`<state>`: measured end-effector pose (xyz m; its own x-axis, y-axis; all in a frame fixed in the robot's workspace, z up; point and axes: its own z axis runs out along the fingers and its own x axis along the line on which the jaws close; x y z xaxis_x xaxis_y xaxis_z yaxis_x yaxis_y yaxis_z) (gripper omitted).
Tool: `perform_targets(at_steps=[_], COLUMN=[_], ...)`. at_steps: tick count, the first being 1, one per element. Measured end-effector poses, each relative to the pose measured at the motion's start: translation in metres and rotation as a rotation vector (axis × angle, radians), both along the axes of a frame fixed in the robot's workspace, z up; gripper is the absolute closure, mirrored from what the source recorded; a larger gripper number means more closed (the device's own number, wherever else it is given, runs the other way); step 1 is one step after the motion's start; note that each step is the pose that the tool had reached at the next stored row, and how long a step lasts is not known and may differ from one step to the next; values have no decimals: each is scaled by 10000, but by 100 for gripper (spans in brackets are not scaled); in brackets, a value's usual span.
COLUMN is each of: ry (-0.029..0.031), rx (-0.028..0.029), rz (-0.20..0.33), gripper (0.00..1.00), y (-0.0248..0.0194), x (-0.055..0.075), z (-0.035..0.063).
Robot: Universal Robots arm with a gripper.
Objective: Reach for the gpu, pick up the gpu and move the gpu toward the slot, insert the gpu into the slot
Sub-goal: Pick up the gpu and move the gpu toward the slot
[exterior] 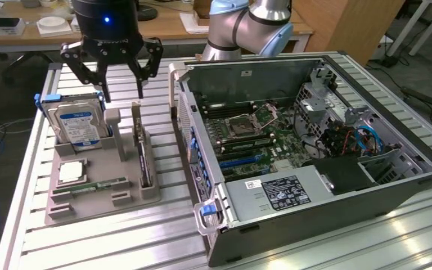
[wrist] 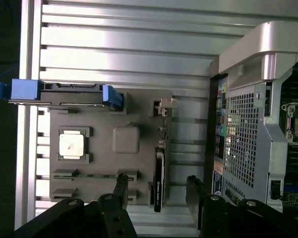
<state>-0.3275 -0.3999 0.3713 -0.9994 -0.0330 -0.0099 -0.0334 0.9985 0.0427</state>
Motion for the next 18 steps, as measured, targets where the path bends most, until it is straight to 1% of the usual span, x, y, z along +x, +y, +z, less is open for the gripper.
perform_targets(at_steps=[3, 5, 11, 15, 18], ry=[1, 0, -1, -1, -1], rx=[-1, 0, 0, 0, 0], rz=[-1, -2, -2, -1, -3], gripper=[41, 41, 41, 41, 41], y=[-40, -59, -65, -104, -106], x=[-1, 0, 3, 9, 9], z=[-49, -74, -169, -228, -281])
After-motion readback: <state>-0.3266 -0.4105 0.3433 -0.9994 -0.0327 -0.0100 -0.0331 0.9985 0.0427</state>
